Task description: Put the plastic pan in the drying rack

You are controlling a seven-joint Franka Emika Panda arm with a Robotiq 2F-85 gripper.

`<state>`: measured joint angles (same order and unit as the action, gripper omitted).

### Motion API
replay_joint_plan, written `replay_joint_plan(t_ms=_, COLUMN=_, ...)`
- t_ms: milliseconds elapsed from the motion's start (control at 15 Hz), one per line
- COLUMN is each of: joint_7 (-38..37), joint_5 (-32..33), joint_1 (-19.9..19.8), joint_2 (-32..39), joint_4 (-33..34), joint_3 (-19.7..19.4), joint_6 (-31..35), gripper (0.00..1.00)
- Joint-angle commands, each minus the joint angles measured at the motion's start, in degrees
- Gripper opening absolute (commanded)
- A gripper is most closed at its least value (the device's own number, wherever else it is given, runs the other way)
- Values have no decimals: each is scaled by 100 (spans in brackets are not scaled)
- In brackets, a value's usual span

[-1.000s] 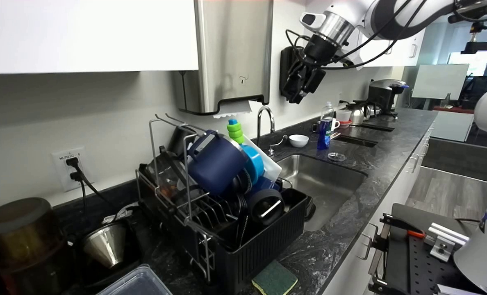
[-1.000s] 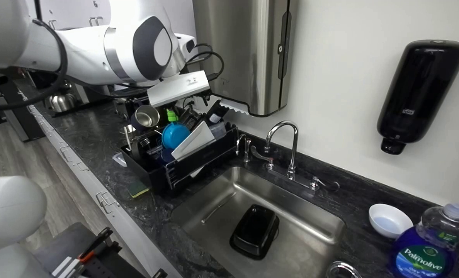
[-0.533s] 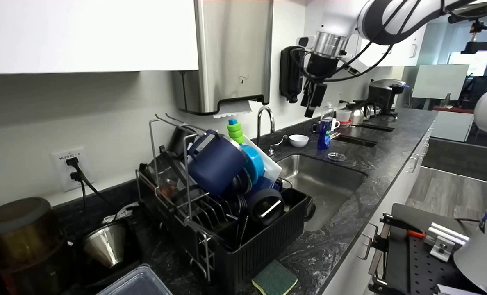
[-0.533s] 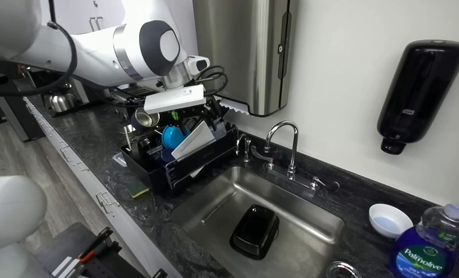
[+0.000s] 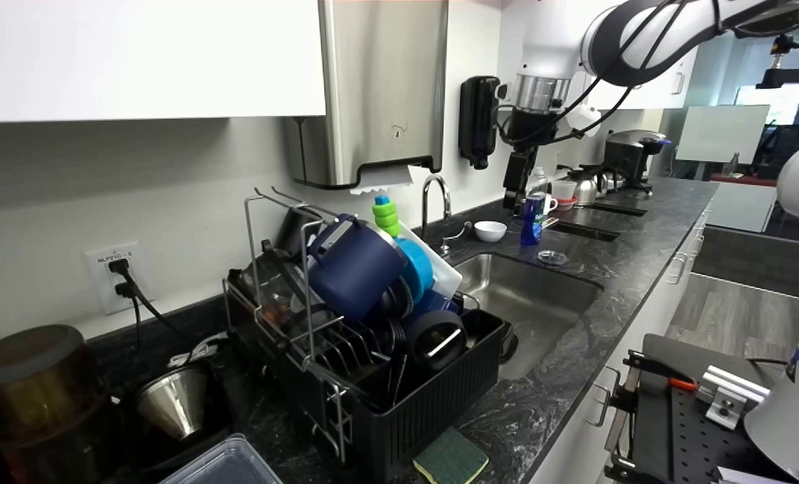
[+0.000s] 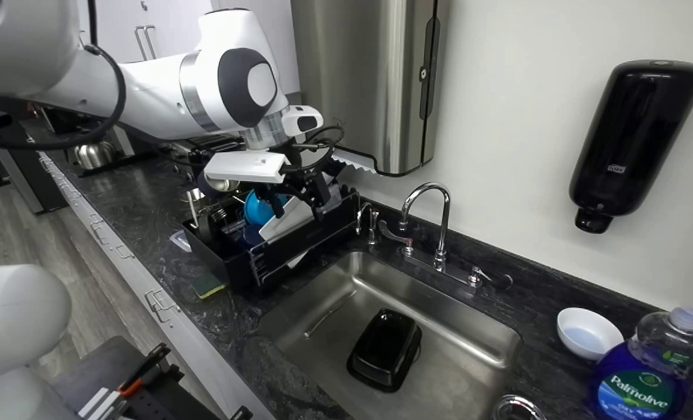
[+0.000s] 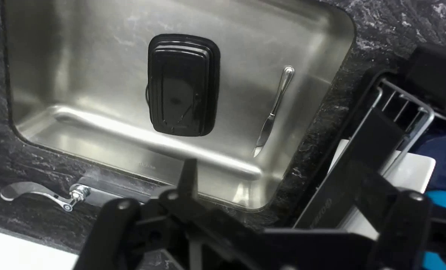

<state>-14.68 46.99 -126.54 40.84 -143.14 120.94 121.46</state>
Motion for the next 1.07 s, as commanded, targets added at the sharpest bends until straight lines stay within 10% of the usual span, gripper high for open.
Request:
replay_joint_plan(t_ms=0, joint_7=-541, joint_5=-191, joint_1=41, joint_2=67, joint_4=-129, joint_3=-3, joint_6=1, gripper=100)
replay_joint_plan(t_ms=1000, joint_7=-487, joint_5=-834, joint_1=156, joint_2=-40, joint_4=-344, joint_3=-154, joint_6=1, gripper=100)
